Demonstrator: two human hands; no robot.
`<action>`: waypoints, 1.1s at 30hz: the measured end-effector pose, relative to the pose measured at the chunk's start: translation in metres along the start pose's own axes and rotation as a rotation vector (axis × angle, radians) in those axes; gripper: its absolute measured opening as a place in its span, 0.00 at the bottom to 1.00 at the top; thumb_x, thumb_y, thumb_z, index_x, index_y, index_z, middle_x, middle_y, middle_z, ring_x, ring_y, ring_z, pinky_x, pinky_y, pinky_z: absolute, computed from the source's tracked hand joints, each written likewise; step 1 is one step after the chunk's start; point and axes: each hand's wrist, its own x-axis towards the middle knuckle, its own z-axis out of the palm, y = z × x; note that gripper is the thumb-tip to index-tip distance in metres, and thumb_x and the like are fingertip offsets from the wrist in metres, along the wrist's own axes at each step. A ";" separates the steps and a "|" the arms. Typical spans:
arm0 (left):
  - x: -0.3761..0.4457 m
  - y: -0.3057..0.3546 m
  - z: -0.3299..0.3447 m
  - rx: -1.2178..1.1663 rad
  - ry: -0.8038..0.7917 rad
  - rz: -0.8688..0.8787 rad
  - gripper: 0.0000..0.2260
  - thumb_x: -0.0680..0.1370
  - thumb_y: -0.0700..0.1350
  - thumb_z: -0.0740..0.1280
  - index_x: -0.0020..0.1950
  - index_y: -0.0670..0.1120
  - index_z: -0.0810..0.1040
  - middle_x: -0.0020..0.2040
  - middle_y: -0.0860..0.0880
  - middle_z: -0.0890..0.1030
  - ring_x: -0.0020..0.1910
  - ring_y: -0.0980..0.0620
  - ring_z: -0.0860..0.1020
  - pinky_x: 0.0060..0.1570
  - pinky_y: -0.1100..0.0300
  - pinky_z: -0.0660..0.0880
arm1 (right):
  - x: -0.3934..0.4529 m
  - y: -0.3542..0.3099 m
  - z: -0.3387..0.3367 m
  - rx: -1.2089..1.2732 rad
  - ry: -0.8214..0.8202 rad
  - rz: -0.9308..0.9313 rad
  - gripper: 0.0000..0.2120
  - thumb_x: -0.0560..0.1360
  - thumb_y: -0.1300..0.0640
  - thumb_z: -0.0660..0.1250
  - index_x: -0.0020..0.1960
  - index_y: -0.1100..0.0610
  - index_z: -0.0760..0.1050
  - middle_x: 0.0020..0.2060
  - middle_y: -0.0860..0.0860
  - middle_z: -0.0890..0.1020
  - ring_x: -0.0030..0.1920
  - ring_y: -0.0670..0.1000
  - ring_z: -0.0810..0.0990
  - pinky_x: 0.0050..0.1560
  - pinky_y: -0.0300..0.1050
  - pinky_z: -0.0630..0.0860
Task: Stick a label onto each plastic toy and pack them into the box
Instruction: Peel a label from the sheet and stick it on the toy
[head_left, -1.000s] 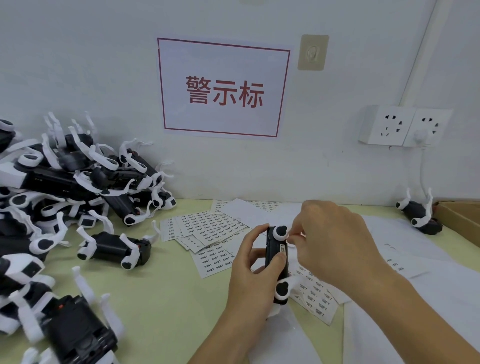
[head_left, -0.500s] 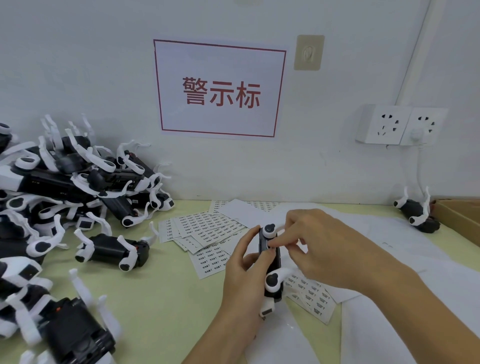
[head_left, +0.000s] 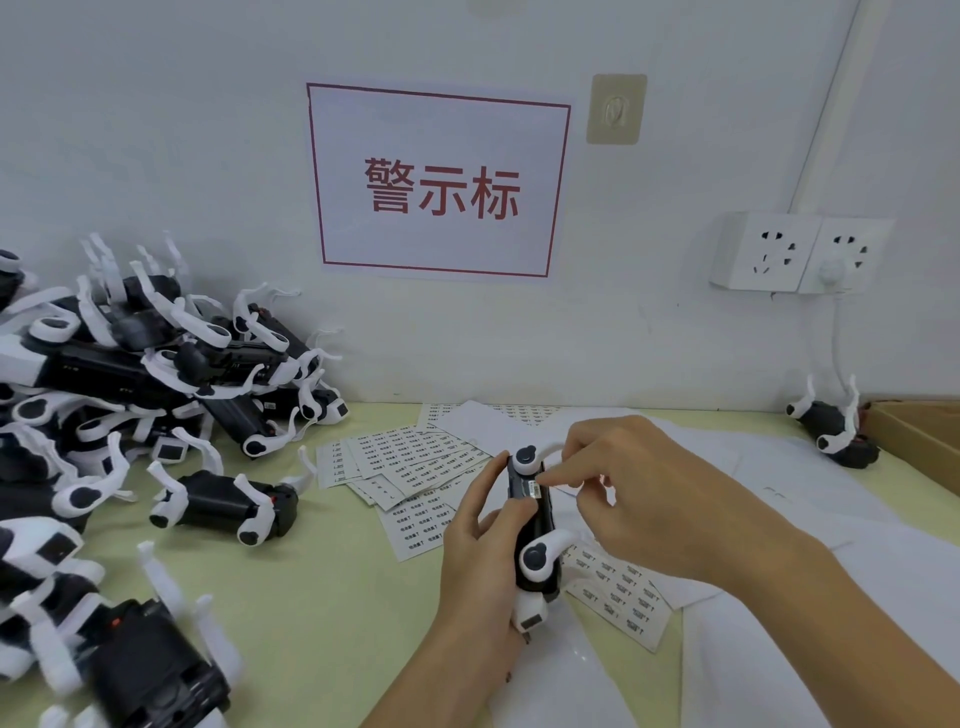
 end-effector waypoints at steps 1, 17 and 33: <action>0.000 0.000 0.000 -0.007 -0.001 0.003 0.18 0.73 0.43 0.71 0.56 0.65 0.82 0.52 0.41 0.85 0.41 0.43 0.81 0.43 0.51 0.79 | 0.000 0.000 0.001 -0.010 -0.011 -0.006 0.21 0.73 0.63 0.57 0.54 0.47 0.83 0.41 0.43 0.75 0.46 0.42 0.71 0.40 0.39 0.71; -0.005 0.001 0.001 0.086 -0.050 0.061 0.16 0.76 0.45 0.73 0.57 0.65 0.81 0.49 0.44 0.86 0.47 0.39 0.85 0.52 0.39 0.80 | 0.008 0.005 0.010 0.271 0.236 0.250 0.16 0.77 0.44 0.56 0.62 0.40 0.76 0.55 0.39 0.73 0.57 0.41 0.73 0.58 0.43 0.72; -0.005 0.004 -0.002 0.097 -0.146 0.054 0.19 0.69 0.48 0.73 0.58 0.62 0.82 0.52 0.45 0.86 0.49 0.42 0.85 0.53 0.42 0.81 | 0.008 0.005 0.013 0.508 0.007 0.240 0.26 0.70 0.34 0.53 0.50 0.50 0.79 0.47 0.54 0.82 0.51 0.59 0.79 0.56 0.60 0.76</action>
